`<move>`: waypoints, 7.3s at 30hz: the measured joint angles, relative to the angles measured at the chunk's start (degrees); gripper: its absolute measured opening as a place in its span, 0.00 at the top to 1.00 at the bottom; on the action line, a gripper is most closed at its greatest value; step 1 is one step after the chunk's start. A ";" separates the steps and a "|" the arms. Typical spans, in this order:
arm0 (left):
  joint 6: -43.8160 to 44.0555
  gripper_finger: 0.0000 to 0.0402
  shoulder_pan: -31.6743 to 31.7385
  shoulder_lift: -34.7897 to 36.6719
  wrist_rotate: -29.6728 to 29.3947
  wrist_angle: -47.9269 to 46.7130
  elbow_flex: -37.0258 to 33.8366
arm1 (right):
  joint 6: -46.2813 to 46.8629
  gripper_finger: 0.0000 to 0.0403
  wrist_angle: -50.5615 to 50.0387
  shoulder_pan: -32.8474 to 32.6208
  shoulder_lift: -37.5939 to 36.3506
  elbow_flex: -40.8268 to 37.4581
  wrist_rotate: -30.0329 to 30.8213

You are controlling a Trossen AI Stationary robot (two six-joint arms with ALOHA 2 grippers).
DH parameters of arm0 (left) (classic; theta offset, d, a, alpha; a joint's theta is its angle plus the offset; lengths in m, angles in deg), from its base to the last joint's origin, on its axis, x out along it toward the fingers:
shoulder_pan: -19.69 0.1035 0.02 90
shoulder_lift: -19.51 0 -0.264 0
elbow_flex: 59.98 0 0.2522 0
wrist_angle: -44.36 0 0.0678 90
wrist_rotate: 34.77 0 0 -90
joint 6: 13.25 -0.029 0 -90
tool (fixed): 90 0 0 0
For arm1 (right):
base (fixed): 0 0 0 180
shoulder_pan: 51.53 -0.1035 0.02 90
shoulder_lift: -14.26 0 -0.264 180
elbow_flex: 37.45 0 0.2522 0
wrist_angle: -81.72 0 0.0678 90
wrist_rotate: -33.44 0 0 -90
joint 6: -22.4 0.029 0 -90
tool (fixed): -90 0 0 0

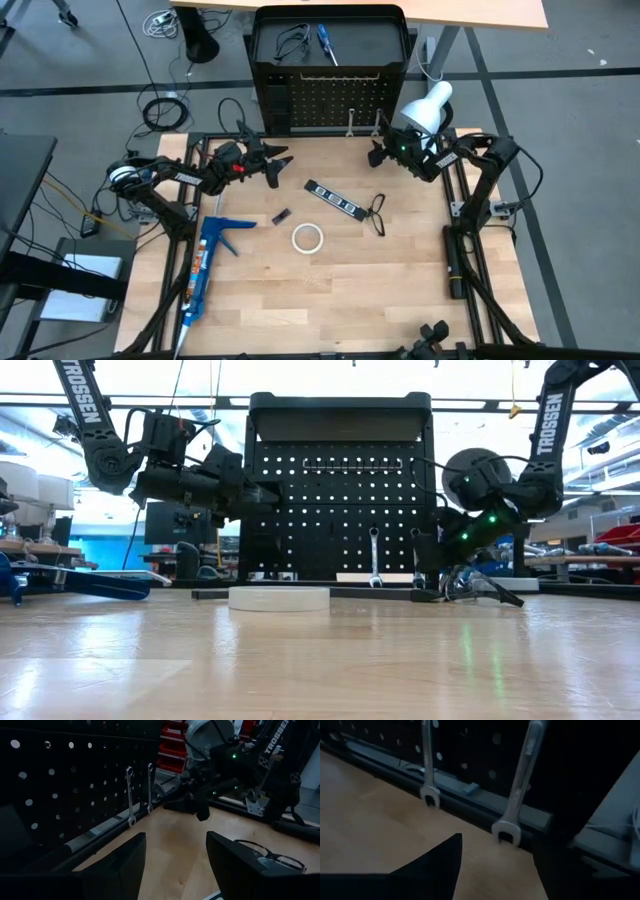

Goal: Hang tools onto peg board
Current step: Unhang the right wrench from the peg board

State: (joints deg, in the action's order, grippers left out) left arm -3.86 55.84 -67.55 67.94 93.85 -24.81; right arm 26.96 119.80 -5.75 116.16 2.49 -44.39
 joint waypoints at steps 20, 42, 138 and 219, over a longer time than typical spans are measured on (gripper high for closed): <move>-0.14 0.47 0.00 -0.02 -0.02 0.02 0.00 | 3.53 0.40 -5.51 2.05 -0.02 4.08 -3.03; -0.10 0.47 0.00 -0.02 0.01 0.05 0.00 | 3.27 0.41 -5.80 -12.19 -0.02 3.72 11.73; 1.71 0.47 -0.13 -0.02 2.61 3.00 0.00 | 20.29 0.48 -16.93 -13.03 6.69 15.78 31.86; 4.42 0.47 -0.24 -0.02 2.08 -1.93 0.00 | 22.16 0.52 -24.06 -5.25 6.73 19.61 17.66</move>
State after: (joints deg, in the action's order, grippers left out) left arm 0.56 55.59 -67.58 70.02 91.92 -24.81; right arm 49.12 95.73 -11.00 122.90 22.09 -26.73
